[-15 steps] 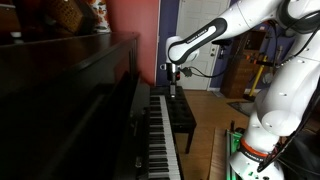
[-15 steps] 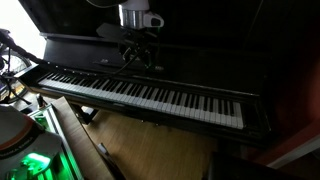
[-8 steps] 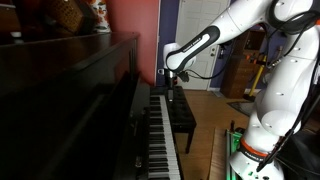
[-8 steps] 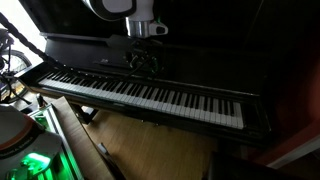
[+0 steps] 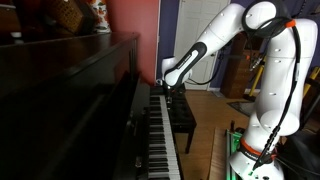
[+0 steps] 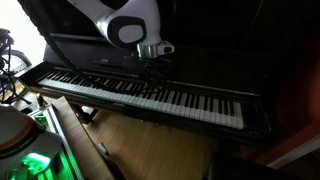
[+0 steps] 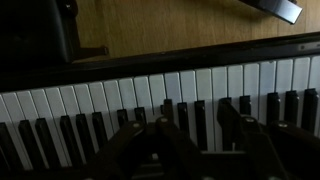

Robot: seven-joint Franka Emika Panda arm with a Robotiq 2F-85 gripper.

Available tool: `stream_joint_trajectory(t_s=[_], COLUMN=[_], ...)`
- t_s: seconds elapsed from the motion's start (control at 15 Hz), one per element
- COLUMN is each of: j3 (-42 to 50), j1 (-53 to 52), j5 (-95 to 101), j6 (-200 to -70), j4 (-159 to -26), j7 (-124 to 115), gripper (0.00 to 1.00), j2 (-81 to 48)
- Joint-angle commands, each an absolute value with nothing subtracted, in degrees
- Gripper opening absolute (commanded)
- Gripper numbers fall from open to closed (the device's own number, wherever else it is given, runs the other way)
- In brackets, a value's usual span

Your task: Press a black key on the right middle keys of the piano

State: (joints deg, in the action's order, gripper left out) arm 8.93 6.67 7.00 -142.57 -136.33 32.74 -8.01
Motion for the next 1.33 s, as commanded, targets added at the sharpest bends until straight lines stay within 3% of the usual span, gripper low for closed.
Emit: stream_joint_trajectory(t_s=[0.0,0.2,1.27], j3=[8.61,8.80,8.62], j1=[8.28,8.75,9.45], j5=[11.04,13.72,16.68], j6=[-148.41,-152.21,-162.98], j4=[-135.24,-134.32,-127.64], j7=[32.00,30.90,26.47], gripper=[0.19,0.01,0.00], j2=[-13.16,-16.53,-28.08])
